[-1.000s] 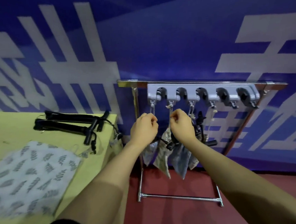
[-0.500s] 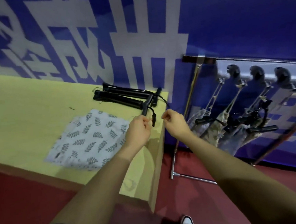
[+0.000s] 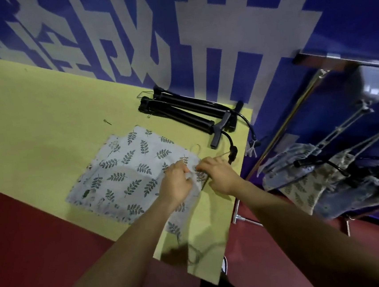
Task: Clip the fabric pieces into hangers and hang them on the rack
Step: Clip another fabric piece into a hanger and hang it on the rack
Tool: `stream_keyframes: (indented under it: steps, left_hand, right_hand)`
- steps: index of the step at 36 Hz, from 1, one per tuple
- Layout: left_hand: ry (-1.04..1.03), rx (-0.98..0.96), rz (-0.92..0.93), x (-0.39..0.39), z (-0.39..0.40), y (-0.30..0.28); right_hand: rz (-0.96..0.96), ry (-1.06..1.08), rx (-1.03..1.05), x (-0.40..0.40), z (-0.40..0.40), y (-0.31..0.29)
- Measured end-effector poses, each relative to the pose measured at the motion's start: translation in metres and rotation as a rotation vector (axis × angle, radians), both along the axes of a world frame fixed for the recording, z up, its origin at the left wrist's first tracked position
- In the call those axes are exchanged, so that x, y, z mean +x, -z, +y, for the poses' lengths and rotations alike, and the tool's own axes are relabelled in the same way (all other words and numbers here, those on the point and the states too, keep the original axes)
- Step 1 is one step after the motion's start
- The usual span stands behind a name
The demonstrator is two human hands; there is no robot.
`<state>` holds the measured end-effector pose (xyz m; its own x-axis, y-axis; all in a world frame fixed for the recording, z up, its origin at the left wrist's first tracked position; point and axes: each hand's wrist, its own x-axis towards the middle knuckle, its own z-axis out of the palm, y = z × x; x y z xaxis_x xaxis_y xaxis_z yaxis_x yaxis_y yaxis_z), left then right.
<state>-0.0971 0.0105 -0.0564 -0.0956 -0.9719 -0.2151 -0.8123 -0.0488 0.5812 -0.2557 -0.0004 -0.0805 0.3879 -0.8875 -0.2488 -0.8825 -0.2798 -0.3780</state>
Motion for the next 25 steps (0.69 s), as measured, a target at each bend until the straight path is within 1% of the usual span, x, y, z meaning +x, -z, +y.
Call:
stream_keyframes:
  steps: [2,4,6,9,12,14,15,17,18,20,21,23,25]
  left_hand:
    - [0.048,0.075,-0.03,0.002,-0.002,0.008]
    - [0.109,0.155,-0.088,0.004,-0.004,0.014]
    - [0.147,0.182,-0.148,0.003,-0.004,0.017]
    - [0.122,0.11,-0.177,0.003,-0.007,0.013]
    - [0.015,-0.018,-0.124,0.011,-0.015,0.006]
    - [0.014,-0.098,-0.087,0.024,-0.024,0.001]
    - [0.018,-0.13,-0.036,0.032,-0.031,-0.002]
    - [0.047,-0.173,0.078,0.049,-0.04,-0.011]
    - [0.087,-0.202,0.11,0.059,-0.045,-0.014]
    - [0.203,-0.237,0.108,0.079,-0.053,-0.016]
    - [0.248,-0.242,0.086,0.087,-0.057,-0.016]
    - [0.296,-0.227,0.048,0.104,-0.068,-0.017]
    - [0.284,-0.198,0.034,0.121,-0.08,-0.017]
  right_hand:
    - [-0.016,0.004,-0.058,0.002,-0.004,0.006]
    - [-0.08,0.061,-0.097,0.005,-0.009,0.007]
    - [-0.133,0.102,-0.123,0.008,-0.013,0.005]
    - [-0.188,0.143,-0.161,0.016,-0.022,-0.001]
    - [-0.253,0.192,-0.161,0.028,-0.033,-0.008]
    - [-0.301,0.228,-0.139,0.037,-0.043,-0.012]
    - [-0.335,0.254,-0.12,0.041,-0.048,-0.015]
    - [-0.343,0.277,-0.11,0.05,-0.056,-0.021]
    - [-0.298,0.269,-0.136,0.055,-0.059,-0.022]
    - [-0.199,0.285,-0.203,0.068,-0.067,-0.025]
    - [-0.199,0.317,-0.198,0.073,-0.069,-0.026]
    - [-0.304,0.396,-0.115,0.088,-0.076,-0.03]
    - [-0.38,0.407,-0.047,0.106,-0.082,-0.036]
